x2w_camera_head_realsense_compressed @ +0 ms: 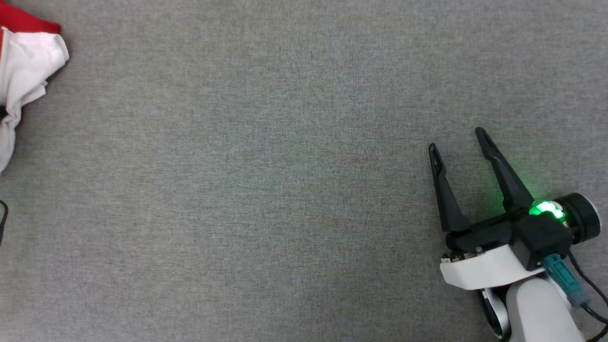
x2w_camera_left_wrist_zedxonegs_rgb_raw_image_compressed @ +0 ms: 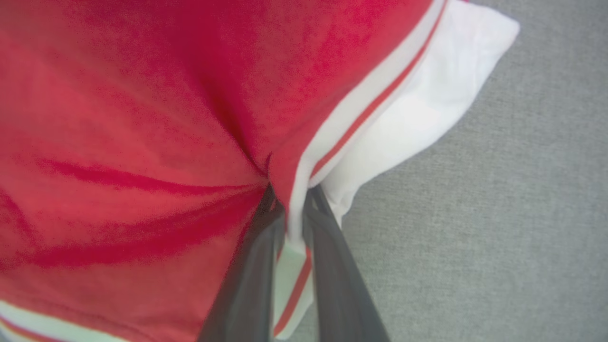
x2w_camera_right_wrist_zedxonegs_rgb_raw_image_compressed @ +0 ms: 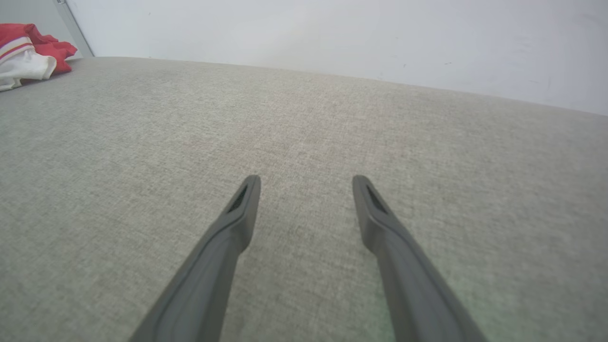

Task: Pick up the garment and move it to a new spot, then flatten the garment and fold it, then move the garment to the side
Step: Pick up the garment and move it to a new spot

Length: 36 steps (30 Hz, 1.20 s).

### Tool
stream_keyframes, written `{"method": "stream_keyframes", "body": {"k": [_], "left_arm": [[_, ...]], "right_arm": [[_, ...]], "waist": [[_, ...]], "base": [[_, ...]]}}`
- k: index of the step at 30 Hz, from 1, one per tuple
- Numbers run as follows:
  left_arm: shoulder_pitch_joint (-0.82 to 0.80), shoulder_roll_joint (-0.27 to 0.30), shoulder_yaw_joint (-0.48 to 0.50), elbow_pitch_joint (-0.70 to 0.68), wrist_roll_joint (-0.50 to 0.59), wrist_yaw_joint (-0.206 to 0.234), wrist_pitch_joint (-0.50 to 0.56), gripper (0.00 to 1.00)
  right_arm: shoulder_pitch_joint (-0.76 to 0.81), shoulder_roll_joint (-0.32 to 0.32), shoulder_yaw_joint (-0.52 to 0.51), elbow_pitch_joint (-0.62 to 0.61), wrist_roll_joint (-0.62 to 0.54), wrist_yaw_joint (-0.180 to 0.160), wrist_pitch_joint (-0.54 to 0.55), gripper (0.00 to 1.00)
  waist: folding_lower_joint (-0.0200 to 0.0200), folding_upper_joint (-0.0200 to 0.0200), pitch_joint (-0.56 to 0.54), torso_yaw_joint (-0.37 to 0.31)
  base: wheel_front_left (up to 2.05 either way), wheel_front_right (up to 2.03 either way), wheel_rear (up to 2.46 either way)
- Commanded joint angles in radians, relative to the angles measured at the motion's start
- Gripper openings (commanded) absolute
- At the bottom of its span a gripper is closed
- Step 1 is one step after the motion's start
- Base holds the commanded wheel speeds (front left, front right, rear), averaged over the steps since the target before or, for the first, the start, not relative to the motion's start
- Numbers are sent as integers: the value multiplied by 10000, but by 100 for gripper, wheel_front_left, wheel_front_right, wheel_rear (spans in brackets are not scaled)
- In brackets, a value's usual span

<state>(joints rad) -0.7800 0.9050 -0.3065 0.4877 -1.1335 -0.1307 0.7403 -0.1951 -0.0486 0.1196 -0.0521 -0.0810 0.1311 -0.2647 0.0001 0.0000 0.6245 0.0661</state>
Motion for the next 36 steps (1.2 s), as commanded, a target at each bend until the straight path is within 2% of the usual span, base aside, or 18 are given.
{"method": "stream_keyframes", "body": {"k": [1, 6, 14, 18, 21, 23, 29, 36], "left_arm": [[315, -86, -163, -11, -56, 20, -100, 0], [532, -89, -154, -680, -607, 18, -971, 0], [1462, 77, -953, -2295, -856, 18, -1801, 0], [1776, -185, -1438, -3087, -712, 18, -2237, 0], [1944, -621, -1947, -3594, -490, 18, -2497, 0], [1962, -1066, -2287, -3791, -297, 18, -2639, 0], [1742, -3153, -3399, -4015, 311, 352, -3076, 0], [1231, -5619, -4779, -3076, 1221, 519, -3548, 0]], "right_arm": [[70, -27, 23, 207, -28, -7, 3, 100], [188, -26, 38, 366, 217, -7, -6, 100], [425, -23, 5, 694, 639, -7, -8, 100], [506, -19, -63, 786, 814, -7, -8, 100], [565, -18, -151, 819, 965, -7, -7, 100], [588, -15, -202, 853, 1043, -7, -7, 100], [639, -16, -302, 859, 1190, -7, -7, 100], [392, -12, -458, 679, 1307, -7, -7, 100]], "waist": [[-1, 0, -281, 18], [-1, 0, -1161, -31], [-1, 0, -2541, -366], [-1, 0, -2976, -687], [-1, 0, -3215, -944], [-1, 0, -3355, -1114], [-1, 0, -3569, -1746], [-1, 0, -3370, -2622]], "base": [[0, 0, 0], [0, 0, 0], [0, 0, 0], [0, 0, 0], [0, 0, 0], [0, 0, 0], [0, 0, 0], [0, 0, 0]]}}
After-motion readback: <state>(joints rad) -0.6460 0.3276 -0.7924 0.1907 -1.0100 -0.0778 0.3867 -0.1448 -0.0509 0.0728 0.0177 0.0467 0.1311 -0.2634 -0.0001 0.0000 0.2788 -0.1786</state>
